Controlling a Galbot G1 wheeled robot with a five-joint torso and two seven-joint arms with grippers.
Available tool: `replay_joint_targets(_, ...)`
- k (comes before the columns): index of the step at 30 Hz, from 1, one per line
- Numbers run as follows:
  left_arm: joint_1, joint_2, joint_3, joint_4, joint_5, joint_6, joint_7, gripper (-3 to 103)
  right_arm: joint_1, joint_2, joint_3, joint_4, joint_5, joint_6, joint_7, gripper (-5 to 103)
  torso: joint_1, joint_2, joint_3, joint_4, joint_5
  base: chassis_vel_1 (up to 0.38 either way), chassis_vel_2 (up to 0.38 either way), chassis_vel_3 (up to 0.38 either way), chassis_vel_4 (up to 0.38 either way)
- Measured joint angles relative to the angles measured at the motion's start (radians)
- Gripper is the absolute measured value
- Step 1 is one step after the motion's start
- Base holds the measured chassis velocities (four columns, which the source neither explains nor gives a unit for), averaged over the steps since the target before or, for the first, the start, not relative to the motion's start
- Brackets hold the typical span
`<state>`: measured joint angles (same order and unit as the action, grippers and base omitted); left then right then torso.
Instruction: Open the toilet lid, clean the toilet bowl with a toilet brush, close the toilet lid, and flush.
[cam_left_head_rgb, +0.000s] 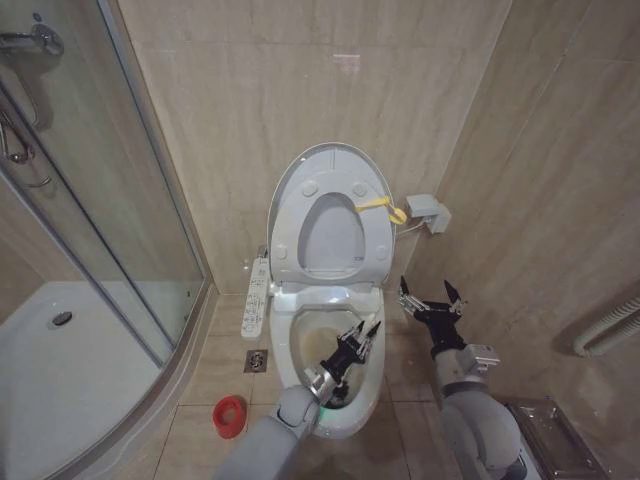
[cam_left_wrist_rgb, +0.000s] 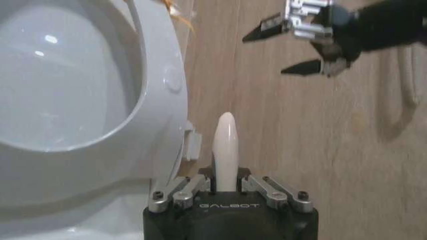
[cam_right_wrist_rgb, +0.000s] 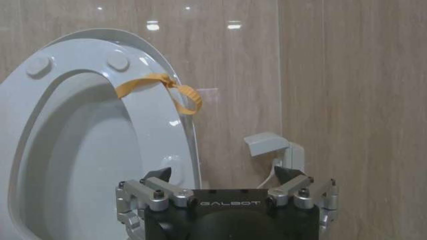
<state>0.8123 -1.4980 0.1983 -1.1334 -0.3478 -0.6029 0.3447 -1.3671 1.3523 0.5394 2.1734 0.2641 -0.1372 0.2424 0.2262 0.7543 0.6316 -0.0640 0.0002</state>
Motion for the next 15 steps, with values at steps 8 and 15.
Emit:
replay_joint_targets(8,0.048,0.012,-0.001,0.034,0.047,-0.029,0.016,20,0.000,0.000,0.000,0.000,0.000,0.000,0.000,100,0.000,0.000,0.000,-0.0004,-0.0010,0.000,0.000,0.000,0.000)
replay_joint_targets(15,0.023,0.018,-0.016,-0.011,0.022,-0.001,-0.006,20,0.000,0.000,0.000,0.000,0.000,0.000,0.000,100,0.000,0.000,0.000,0.0001,0.0001,0.000,0.000,0.000,0.000)
